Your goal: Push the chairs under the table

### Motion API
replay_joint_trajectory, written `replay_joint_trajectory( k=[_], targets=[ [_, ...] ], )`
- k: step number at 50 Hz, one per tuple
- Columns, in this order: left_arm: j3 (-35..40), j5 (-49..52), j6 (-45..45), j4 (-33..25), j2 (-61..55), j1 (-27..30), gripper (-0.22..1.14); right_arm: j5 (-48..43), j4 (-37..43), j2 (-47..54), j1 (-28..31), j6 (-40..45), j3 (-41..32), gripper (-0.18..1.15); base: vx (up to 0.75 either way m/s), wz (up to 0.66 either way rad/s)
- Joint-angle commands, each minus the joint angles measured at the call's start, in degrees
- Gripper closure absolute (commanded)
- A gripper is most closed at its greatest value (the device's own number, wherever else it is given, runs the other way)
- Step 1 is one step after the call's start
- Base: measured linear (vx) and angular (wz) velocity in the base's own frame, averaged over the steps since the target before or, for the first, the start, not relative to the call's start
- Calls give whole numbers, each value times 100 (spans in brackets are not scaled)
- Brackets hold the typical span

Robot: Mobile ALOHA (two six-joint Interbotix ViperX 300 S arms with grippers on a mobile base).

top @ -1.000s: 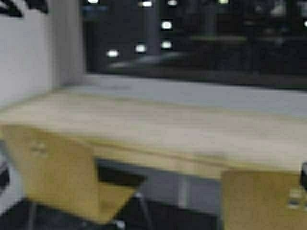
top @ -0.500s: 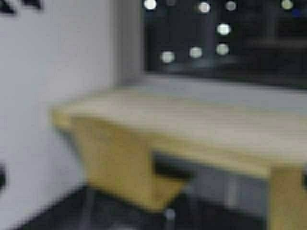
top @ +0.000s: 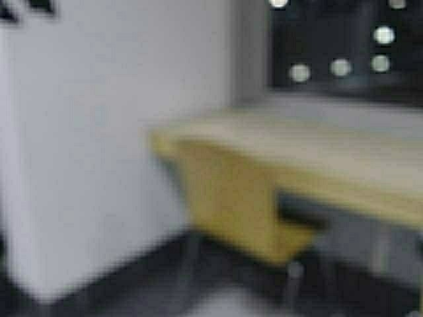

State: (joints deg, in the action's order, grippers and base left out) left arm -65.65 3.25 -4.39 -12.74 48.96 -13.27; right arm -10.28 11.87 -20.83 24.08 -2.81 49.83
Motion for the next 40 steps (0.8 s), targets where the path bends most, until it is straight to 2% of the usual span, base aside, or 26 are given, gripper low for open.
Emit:
replay_joint_trajectory(
  k=[1, 23, 40],
  targets=[
    [105, -44, 18, -9, -26, 0, 4, -18, 9, 88, 0, 0, -97, 10, -28, 34],
    [149, -369, -9, 9, -176, 9, 4, 26, 0, 308, 0, 413, -167, 10, -32, 33],
    [132, -404, 88, -70, -246, 0, 4, 457, 0, 378, 0, 431, -396, 10, -38, 9]
  ],
)
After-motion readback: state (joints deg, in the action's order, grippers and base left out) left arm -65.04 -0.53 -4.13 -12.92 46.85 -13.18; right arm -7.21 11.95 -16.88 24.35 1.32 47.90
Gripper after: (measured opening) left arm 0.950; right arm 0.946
